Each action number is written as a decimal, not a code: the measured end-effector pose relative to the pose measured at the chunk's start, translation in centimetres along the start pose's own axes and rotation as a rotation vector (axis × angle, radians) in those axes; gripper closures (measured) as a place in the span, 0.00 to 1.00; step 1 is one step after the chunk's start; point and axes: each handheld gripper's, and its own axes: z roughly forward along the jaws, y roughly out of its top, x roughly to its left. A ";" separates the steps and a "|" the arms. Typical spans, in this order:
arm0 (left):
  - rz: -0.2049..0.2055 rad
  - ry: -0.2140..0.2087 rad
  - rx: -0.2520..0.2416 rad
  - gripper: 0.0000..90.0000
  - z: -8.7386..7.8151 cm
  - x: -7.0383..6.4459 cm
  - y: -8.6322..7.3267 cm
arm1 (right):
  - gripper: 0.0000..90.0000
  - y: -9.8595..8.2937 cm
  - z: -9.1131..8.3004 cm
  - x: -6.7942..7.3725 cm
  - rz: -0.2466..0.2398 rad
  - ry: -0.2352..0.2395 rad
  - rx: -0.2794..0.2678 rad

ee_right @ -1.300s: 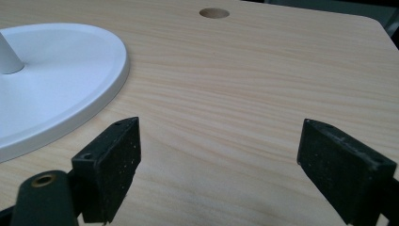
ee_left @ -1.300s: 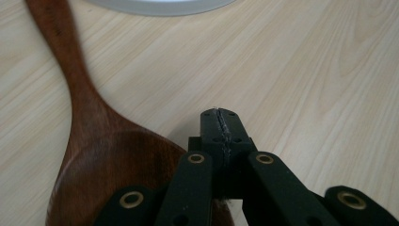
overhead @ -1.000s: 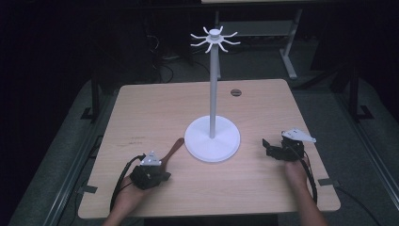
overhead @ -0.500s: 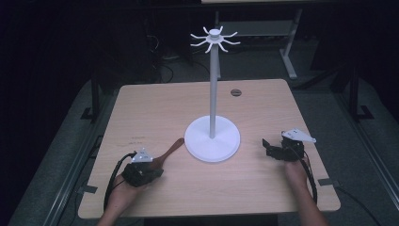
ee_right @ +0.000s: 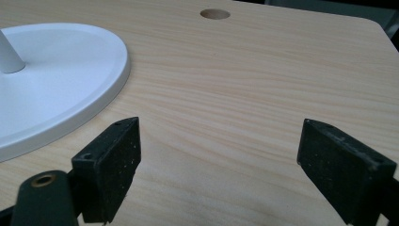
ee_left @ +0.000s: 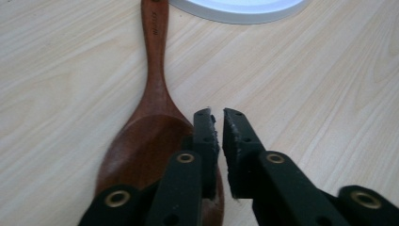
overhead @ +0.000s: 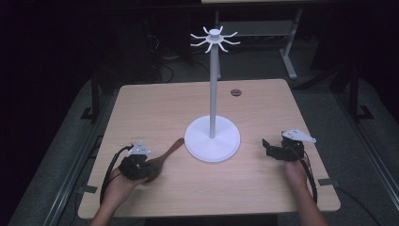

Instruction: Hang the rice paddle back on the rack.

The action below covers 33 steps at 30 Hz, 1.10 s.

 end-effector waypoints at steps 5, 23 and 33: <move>0.002 0.008 0.027 0.82 -0.4 0.9 1.1 | 0.15 0.0 0.0 0.0 0.001 0.000 -0.001; 0.033 0.000 0.207 0.61 2.5 2.8 6.1 | 0.15 0.0 0.0 0.0 0.004 -0.001 -0.001; 0.050 0.040 0.336 0.58 5.2 2.9 8.3 | 0.15 0.0 0.0 0.0 0.005 0.000 0.000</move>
